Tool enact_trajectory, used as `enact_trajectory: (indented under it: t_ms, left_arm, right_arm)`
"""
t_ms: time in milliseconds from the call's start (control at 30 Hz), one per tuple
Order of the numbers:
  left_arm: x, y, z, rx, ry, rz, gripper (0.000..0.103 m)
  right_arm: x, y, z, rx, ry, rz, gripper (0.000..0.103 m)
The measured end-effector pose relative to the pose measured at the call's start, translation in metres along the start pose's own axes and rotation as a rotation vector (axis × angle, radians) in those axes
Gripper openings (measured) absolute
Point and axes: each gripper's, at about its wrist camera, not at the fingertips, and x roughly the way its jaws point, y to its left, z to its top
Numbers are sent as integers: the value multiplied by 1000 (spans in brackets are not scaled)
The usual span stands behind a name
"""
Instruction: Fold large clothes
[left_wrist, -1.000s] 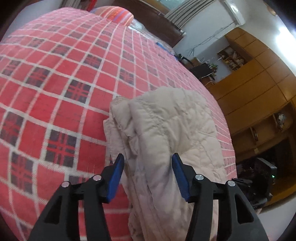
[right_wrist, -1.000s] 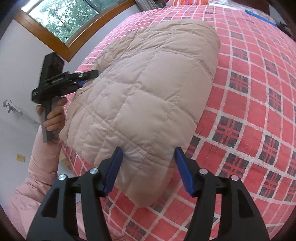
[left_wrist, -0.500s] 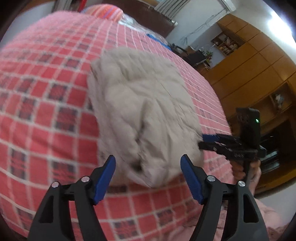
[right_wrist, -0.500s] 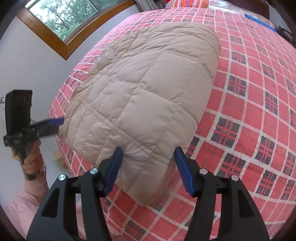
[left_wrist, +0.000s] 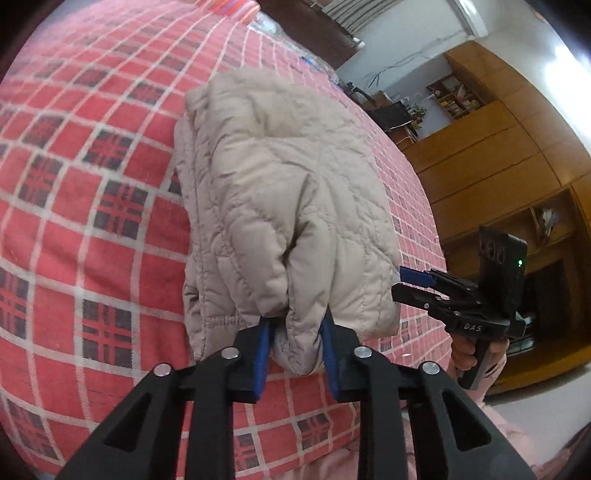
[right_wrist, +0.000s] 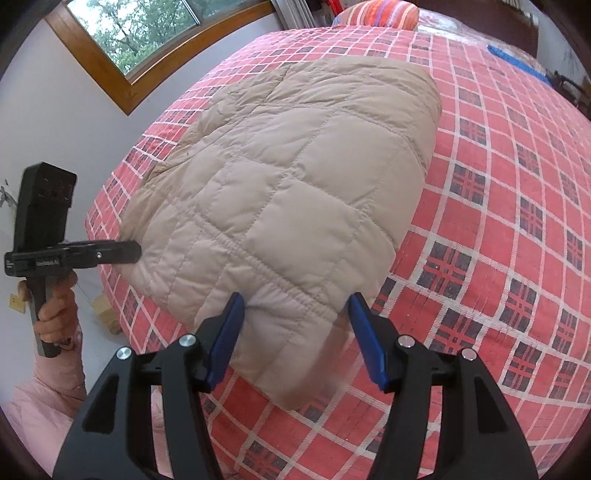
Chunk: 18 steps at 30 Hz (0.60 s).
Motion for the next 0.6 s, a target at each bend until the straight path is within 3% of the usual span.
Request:
enact_trajectory:
  t_ms: [200,600]
  left_arm:
    - [-10,-11,-1,58,-12,43,22]
    - [35,34,1,3,69,40,25]
  right_arm:
    - [1,10,-2,-22,-3,-2,60]
    - [17,16,-1,-38,20,-24,61]
